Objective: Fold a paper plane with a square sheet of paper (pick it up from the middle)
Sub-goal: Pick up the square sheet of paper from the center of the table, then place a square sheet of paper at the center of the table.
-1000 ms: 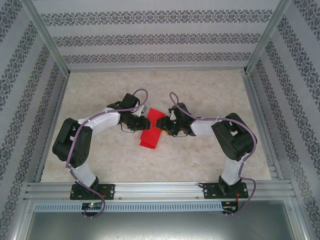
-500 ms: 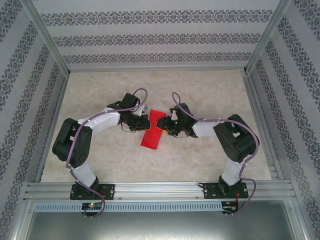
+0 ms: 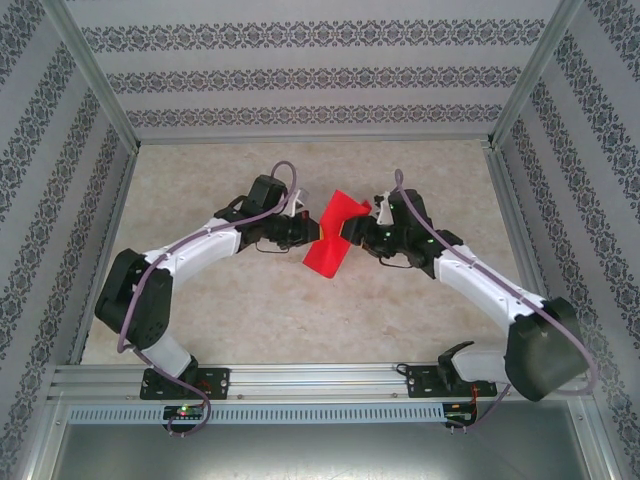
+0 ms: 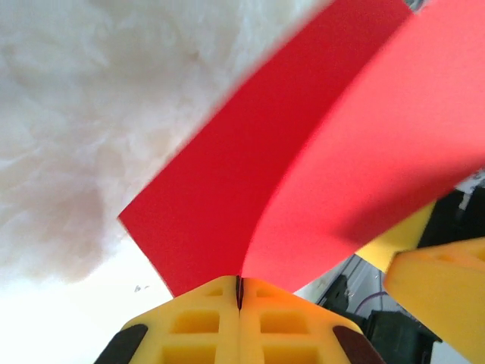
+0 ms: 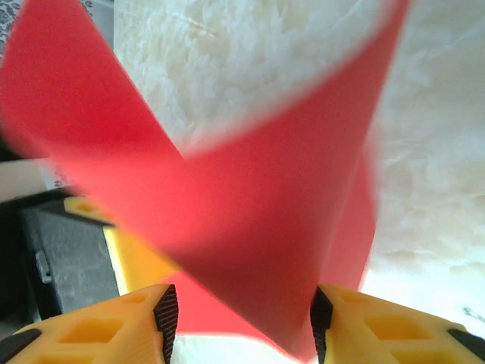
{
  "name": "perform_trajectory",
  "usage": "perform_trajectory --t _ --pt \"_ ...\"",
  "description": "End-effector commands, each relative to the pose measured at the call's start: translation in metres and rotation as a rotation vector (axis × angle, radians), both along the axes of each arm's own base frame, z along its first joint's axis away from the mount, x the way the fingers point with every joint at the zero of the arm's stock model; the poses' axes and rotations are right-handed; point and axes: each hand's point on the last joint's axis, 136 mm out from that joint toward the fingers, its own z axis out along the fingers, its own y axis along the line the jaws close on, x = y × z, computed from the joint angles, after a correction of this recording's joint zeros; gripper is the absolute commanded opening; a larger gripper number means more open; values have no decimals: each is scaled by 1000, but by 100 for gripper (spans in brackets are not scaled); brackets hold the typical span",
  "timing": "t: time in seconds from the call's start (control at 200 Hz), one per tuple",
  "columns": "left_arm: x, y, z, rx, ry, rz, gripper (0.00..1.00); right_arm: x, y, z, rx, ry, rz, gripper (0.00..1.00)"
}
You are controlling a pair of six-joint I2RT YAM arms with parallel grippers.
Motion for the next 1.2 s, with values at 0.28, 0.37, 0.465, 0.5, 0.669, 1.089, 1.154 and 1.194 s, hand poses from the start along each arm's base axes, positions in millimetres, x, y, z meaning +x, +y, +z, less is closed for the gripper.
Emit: perform_trajectory --t 0.28,0.37,0.465,0.5,0.669,1.089,1.154,1.194 --pt "6 59 -77 89 114 196 3 7 26 -41 -208 86 67 58" --pt "0 65 -89 128 130 201 4 12 41 -57 -233 112 83 59" --pt "-8 74 -105 187 144 201 5 15 51 -74 -309 141 107 59" --pt "-12 76 -112 210 156 194 6 16 54 -82 -337 152 117 59" --pt "-22 81 -133 260 194 157 13 21 70 -107 -420 176 150 60" --pt "-34 106 -118 408 138 123 43 25 70 -139 -656 227 160 60" --pt "-32 109 -113 415 124 124 47 26 71 -143 -660 237 160 60" --pt "-31 111 -110 417 117 123 49 25 71 -146 -672 243 159 60"
